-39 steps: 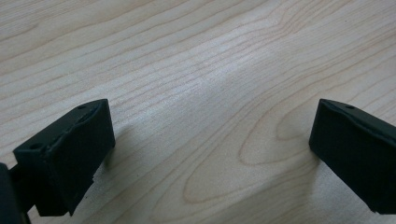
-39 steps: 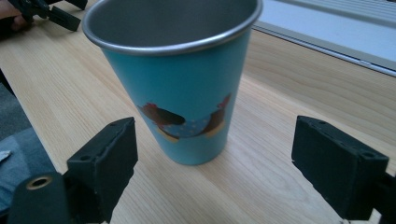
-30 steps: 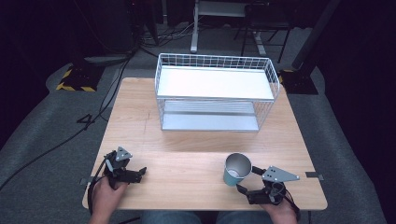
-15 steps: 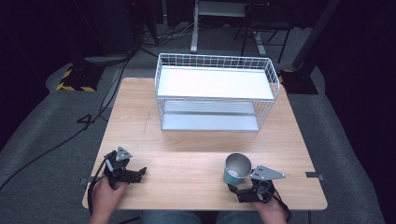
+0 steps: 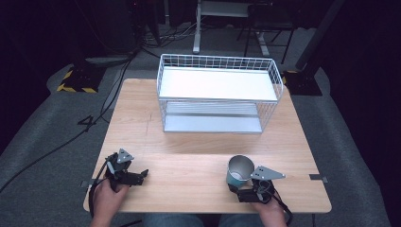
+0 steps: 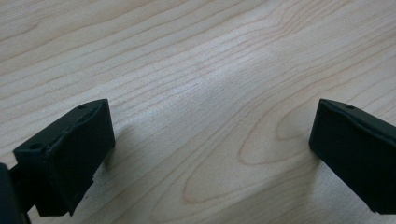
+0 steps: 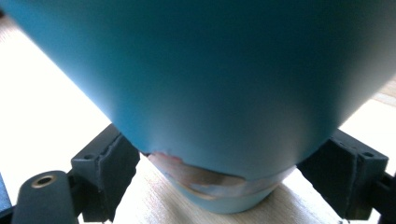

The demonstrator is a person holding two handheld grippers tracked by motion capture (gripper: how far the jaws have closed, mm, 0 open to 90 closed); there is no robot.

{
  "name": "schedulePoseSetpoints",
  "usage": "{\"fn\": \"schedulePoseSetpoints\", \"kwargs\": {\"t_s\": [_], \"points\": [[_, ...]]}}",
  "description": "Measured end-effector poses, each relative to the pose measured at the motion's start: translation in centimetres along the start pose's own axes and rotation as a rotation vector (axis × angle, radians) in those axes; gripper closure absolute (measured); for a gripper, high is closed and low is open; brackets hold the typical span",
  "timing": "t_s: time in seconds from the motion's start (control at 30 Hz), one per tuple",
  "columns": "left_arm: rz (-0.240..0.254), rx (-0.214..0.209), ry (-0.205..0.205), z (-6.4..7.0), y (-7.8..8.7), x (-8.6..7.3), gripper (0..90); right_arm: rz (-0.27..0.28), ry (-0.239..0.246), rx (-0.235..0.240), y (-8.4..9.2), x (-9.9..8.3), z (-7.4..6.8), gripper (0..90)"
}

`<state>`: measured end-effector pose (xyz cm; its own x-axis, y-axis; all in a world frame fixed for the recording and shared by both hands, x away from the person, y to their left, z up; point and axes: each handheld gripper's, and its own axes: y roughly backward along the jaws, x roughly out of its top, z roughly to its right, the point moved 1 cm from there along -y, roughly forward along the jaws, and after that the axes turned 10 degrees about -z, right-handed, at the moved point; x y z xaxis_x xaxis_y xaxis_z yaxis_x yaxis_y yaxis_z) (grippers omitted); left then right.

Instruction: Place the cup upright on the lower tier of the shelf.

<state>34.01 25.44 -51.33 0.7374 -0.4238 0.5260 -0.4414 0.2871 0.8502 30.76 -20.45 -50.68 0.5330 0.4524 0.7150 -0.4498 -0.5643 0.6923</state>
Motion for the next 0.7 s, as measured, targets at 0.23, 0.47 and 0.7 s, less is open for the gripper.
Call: {"fn": "schedulePoseSetpoints", "kwargs": {"t_s": [0.23, 0.47, 0.7], "points": [[0.0, -0.001, -0.001, -0.01, 0.0, 0.0, 0.6, -0.008, 0.032, -0.029, -0.01, -0.02, -0.15, 24.5], [-0.002, -0.002, -0.002, -0.02, 0.02, 0.01, 0.6, -0.007, 0.04, -0.028, -0.04, 0.0, -0.21, 24.9], [-0.001, 0.001, -0.003, -0.03, 0.01, 0.01, 0.6, -0.005, 0.047, -0.031, 0.01, 0.07, -0.32, 25.0]]}}
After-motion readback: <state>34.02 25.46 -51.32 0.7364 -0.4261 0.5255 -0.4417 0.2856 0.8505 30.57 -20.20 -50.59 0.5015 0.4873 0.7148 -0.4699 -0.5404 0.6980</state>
